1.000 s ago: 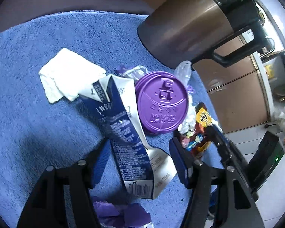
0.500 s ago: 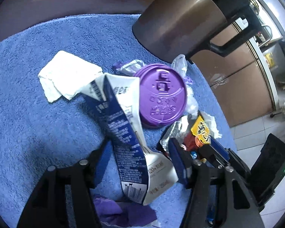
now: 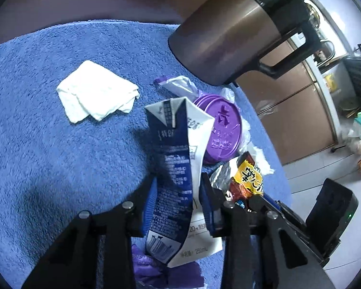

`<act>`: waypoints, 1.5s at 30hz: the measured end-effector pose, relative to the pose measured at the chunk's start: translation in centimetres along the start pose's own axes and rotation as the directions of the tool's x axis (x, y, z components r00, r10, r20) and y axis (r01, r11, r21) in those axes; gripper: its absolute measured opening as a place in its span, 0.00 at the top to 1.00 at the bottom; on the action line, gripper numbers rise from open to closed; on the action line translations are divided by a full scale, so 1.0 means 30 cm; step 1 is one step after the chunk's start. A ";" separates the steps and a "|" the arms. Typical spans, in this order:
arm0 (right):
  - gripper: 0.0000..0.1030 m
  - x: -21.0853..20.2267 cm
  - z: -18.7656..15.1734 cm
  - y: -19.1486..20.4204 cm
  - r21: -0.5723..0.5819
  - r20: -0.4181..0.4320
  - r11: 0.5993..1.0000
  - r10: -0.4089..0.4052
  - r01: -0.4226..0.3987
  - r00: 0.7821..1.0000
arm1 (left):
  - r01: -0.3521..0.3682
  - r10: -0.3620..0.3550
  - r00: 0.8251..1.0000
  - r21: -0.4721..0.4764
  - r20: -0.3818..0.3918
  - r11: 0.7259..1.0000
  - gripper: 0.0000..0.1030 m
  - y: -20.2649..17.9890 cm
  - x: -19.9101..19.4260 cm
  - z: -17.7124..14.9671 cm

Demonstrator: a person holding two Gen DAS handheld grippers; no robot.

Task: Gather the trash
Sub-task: 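Grasp brown snack bag with right gripper while left gripper grasps milk carton, then carry the snack bag and milk carton over the trash bin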

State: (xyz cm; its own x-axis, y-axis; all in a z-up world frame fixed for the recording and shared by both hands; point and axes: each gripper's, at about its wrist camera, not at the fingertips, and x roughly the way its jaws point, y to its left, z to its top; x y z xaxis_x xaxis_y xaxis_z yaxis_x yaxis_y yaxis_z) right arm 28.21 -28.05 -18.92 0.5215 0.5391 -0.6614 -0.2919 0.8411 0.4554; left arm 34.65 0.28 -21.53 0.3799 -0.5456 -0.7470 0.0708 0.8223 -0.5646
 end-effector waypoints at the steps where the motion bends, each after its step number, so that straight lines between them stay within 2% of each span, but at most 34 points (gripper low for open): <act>1: 0.83 -0.008 -0.007 0.008 0.000 0.008 1.000 -0.005 0.005 1.000 | 0.016 -0.016 1.000 -0.003 0.003 1.000 0.69 0.005 -0.011 -0.011; 6: 0.84 -0.065 -0.030 0.048 0.002 0.051 1.000 -0.026 0.026 0.998 | 0.095 -0.094 0.995 -0.021 0.038 0.995 0.69 0.040 -0.101 -0.061; 9: 0.84 -0.114 -0.038 0.079 -0.004 0.082 0.999 -0.040 0.041 0.996 | 0.126 -0.124 0.989 -0.017 0.077 0.992 0.69 0.008 -0.165 -0.068; 17: 0.85 -0.351 -0.089 0.199 -0.006 0.213 0.998 -0.059 0.062 0.975 | 0.183 -0.190 0.967 0.055 0.171 0.982 0.69 -0.059 -0.412 -0.144; 24: 0.85 -0.621 -0.162 0.282 0.024 0.354 0.997 -0.072 0.068 0.932 | 0.193 -0.220 0.942 0.129 0.254 0.973 0.69 -0.154 -0.620 -0.230; 29: 0.85 -0.819 -0.252 0.308 0.053 0.438 0.993 -0.116 0.103 0.892 | 0.247 -0.288 0.917 0.176 0.274 0.953 0.69 -0.242 -0.728 -0.289; 33: 0.85 -0.973 -0.359 0.278 0.115 0.493 0.983 -0.182 0.144 0.851 | 0.270 -0.324 0.916 0.234 0.236 0.934 0.69 -0.360 -0.737 -0.351; 34: 0.85 -1.023 -0.402 0.256 0.146 0.511 0.978 -0.205 0.151 0.834 | 0.275 -0.331 0.918 0.252 0.219 0.928 0.69 -0.395 -0.725 -0.368; 38: 0.85 -1.148 -0.526 0.164 0.260 0.544 0.949 -0.297 0.179 0.785 | 0.304 -0.358 0.926 0.326 0.120 0.895 0.69 -0.573 -0.637 -0.445; 42: 0.85 -1.261 -0.684 0.040 0.407 0.530 0.881 -0.444 0.243 0.722 | 0.335 -0.363 0.932 0.396 -0.005 0.855 0.69 -0.765 -0.488 -0.540; 45: 0.85 -1.300 -0.783 -0.049 0.496 0.479 0.816 -0.542 0.296 0.691 | 0.365 -0.351 0.929 0.440 -0.115 0.821 0.69 -0.913 -0.347 -0.627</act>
State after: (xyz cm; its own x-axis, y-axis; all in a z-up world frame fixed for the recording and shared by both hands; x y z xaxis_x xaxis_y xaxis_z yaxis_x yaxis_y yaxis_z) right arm -10.52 -49.28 -7.79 0.9025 -0.1045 -0.4179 0.3136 0.8244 0.4711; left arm 11.40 -19.59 -4.89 0.2225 -0.8145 -0.5358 0.6024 0.5470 -0.5813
